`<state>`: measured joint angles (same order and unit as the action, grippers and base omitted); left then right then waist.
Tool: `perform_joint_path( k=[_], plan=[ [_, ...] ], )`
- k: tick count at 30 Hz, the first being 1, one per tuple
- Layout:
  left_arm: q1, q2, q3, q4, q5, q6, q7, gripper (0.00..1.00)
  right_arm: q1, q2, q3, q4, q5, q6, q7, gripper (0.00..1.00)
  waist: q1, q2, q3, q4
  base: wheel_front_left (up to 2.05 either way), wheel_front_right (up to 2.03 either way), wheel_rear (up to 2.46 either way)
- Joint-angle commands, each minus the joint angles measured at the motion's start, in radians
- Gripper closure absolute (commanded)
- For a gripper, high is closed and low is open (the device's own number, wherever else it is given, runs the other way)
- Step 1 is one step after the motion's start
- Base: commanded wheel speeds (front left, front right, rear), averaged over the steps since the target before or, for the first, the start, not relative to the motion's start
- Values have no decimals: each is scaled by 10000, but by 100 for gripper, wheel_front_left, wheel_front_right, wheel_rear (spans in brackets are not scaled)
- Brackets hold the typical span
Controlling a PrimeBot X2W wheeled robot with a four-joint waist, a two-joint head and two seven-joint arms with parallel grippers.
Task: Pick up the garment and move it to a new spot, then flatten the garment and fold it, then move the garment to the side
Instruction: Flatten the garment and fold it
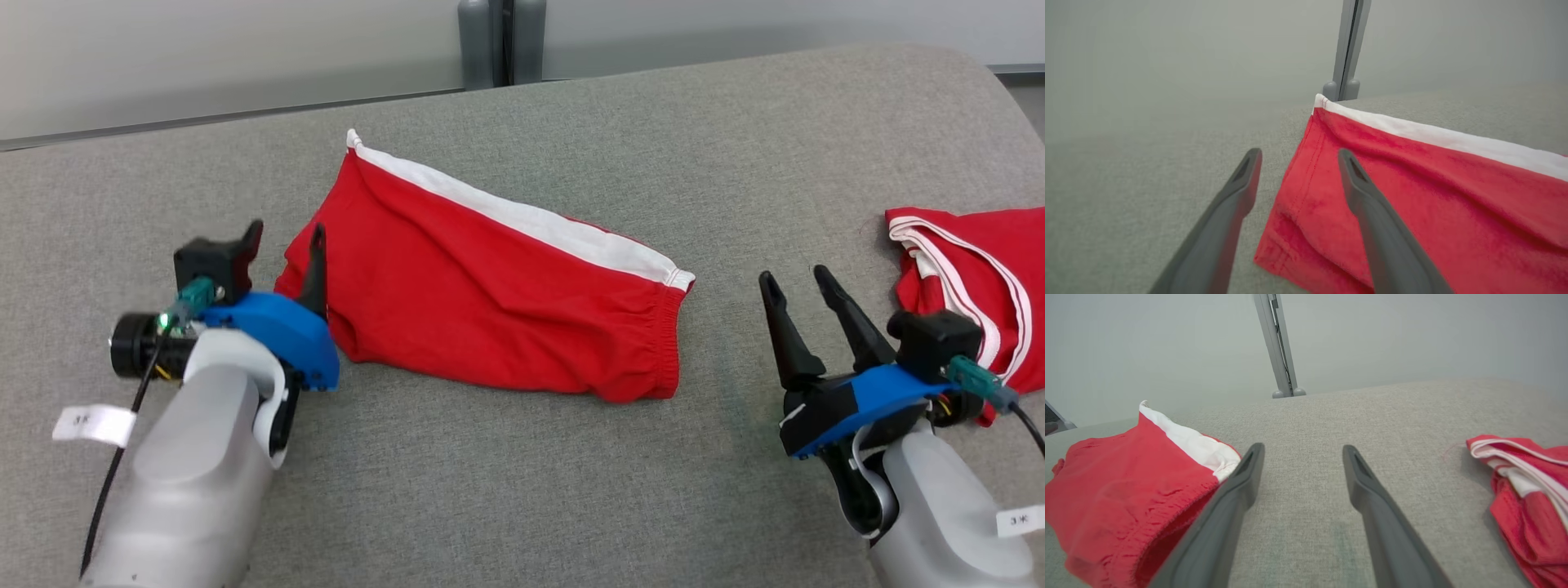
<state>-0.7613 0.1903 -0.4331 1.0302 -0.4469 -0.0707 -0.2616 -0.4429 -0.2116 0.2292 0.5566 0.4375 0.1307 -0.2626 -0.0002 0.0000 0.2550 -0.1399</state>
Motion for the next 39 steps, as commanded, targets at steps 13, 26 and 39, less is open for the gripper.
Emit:
perform_joint_path(
  k=[13, 26, 39],
  plan=[
    [372, -145, 811, 522, -515, -374, -41, 0, 654, 637, -1393, -449, -1278, 0, -23, 0, 2, 0, 376, -281, 0, 0, 0],
    [-41, -618, 609, 2145, -610, -375, 533, 100, 682, 783, -1499, -365, -1319, 0, -24, 0, 2, 0, 453, -268, 0, 0, 0],
    [1020, -925, 1202, 1330, -951, 105, -38, 100, 1377, 909, -1700, -155, -1756, 0, -22, 0, 2, 0, -681, 415, 0, 0, 0]
  ],
)
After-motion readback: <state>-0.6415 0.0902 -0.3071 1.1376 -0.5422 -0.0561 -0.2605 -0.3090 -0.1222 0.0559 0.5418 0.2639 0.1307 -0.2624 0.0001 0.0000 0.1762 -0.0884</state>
